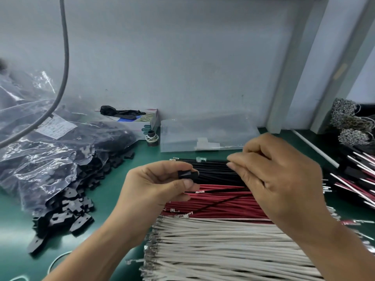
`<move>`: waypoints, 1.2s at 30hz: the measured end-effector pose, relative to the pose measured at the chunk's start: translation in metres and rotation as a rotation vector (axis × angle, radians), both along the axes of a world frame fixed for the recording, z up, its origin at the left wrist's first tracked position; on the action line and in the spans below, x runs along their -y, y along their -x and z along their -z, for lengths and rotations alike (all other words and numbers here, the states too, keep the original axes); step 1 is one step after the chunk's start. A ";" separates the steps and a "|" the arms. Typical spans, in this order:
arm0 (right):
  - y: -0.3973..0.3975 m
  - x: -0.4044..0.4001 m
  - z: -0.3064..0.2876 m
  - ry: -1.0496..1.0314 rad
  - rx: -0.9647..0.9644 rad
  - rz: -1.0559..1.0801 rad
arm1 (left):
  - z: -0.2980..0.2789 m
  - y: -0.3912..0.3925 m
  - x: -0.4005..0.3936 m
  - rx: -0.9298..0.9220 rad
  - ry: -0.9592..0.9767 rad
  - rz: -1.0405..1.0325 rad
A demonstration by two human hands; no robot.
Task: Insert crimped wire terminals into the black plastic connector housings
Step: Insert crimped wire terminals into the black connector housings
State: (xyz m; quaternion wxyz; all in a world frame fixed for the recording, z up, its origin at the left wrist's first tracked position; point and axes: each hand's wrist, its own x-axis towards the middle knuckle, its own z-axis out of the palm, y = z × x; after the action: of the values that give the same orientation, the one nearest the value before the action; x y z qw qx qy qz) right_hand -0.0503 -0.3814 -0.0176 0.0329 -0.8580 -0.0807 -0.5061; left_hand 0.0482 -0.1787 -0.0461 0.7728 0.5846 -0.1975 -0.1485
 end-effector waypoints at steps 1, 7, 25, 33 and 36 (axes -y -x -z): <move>0.000 -0.002 -0.004 0.032 0.089 0.007 | 0.000 0.000 0.000 -0.003 -0.002 -0.002; -0.003 -0.007 -0.006 0.075 0.039 -0.043 | 0.000 -0.001 -0.001 -0.034 0.020 -0.009; -0.006 -0.005 0.016 -0.246 -0.317 -0.155 | -0.002 0.003 -0.004 0.104 -0.091 -0.009; -0.010 -0.007 0.027 -0.251 -0.334 -0.117 | 0.000 0.004 -0.001 0.183 -0.155 -0.069; -0.011 -0.009 0.029 -0.325 -0.362 -0.178 | 0.001 0.005 -0.002 0.162 -0.149 -0.024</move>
State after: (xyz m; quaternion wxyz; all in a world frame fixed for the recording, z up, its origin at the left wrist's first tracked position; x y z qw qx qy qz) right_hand -0.0391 -0.3721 -0.0467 0.2287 -0.9076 -0.0664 -0.3458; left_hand 0.0432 -0.1768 -0.0468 0.7105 0.6527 -0.2409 -0.1057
